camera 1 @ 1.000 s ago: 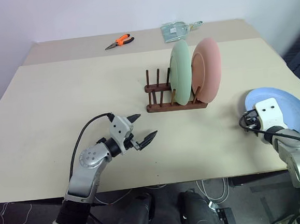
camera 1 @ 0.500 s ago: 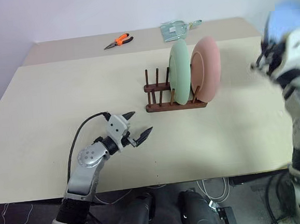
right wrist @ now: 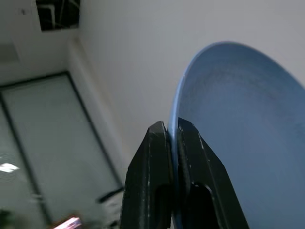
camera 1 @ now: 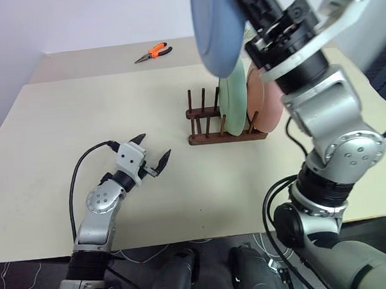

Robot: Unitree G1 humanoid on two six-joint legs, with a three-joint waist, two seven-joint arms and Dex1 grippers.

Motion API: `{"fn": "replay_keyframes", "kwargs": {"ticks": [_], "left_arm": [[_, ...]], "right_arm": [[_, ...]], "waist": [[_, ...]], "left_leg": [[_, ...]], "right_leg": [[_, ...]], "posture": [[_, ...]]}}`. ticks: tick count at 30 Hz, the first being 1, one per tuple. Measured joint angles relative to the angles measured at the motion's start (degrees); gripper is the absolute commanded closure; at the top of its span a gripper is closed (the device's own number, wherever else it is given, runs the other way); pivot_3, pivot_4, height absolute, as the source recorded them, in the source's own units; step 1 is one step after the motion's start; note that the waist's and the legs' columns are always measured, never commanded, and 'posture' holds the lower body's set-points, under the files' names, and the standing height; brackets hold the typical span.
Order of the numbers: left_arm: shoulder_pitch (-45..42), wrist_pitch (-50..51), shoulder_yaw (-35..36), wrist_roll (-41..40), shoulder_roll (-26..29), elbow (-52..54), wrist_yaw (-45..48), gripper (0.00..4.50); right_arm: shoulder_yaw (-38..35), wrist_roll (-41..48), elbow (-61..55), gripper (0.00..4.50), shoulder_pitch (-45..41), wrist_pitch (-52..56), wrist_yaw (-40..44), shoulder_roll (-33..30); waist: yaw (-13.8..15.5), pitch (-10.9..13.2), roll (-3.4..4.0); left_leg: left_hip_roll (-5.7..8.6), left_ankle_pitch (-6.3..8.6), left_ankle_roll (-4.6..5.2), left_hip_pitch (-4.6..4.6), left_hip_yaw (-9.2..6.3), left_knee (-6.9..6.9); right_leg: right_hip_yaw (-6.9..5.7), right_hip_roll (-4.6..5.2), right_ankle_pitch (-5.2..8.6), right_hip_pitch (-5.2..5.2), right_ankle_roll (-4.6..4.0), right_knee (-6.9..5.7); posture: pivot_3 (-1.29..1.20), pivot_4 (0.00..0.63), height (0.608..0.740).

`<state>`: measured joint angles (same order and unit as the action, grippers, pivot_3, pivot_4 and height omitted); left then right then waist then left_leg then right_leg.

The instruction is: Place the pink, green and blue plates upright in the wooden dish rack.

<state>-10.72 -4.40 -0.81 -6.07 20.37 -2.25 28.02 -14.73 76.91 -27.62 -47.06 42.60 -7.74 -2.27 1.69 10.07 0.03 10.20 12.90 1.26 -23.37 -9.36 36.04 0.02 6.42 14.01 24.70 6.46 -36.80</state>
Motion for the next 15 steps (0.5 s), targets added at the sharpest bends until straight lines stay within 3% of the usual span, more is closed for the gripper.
{"fn": "replay_keyframes", "kwargs": {"ticks": [15], "left_arm": [[3.30,0.29,-0.11,0.41,0.26,2.22,-0.71,0.00]], "right_arm": [[7.59,-2.54,8.84,4.48,5.59,-1.97,-7.91,3.85]], "waist": [[-2.57,-0.01,0.04]], "left_leg": [[0.00,-0.07,-0.12,0.00,0.01,-0.05]], "right_leg": [[0.04,-0.02,0.01,0.24,-0.01,-0.37]], "posture": [[0.00,0.150,0.740]]}}
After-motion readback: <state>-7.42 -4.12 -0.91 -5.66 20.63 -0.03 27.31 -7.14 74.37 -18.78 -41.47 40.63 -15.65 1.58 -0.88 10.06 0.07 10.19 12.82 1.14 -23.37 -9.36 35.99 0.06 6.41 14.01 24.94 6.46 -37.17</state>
